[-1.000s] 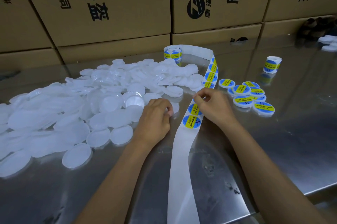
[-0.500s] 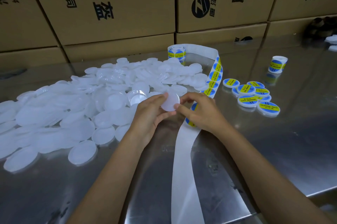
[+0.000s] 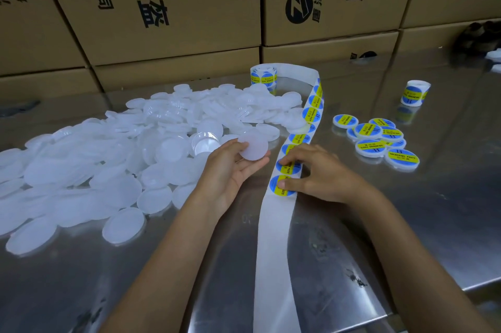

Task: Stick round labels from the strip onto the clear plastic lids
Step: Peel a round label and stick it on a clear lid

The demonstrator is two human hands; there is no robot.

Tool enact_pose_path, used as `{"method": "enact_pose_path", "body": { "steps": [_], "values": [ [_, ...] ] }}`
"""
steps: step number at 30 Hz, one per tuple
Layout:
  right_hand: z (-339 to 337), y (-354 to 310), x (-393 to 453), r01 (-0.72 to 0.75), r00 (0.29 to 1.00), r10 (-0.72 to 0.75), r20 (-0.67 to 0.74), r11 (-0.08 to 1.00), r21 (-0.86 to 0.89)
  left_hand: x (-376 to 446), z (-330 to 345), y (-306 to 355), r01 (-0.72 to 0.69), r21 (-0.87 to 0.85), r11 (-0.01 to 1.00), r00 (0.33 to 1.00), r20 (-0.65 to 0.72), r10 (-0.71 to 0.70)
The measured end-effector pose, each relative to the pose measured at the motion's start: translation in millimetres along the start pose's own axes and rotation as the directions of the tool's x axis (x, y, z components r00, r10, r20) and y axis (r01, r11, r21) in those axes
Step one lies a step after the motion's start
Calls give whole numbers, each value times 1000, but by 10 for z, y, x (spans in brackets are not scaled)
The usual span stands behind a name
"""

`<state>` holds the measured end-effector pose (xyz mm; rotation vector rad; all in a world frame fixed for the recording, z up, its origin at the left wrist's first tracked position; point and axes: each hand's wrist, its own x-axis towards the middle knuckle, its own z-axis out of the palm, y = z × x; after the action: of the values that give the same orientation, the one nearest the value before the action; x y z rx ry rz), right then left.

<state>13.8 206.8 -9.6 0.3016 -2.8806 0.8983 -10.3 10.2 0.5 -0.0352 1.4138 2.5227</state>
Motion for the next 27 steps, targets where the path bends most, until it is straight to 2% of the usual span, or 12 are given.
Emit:
{"method": "enact_pose_path", "body": {
  "steps": [3,7,14,27],
  "values": [
    [12,-17,0,55,998,-56,39,998,19,13,48,-46,0,8,1000,998,63,-1],
    [40,-28,-2,84,996,-86,18,993,81,27,89,-123,5,64,998,994,110,-12],
    [39,-67,-26,100,995,-97,-24,983,151,50,66,-145,21,115,993,995,95,-32],
    [61,-132,-38,95,990,-72,-118,974,206,35,71,-113,58,102,993,992,102,-68]
  ]
}}
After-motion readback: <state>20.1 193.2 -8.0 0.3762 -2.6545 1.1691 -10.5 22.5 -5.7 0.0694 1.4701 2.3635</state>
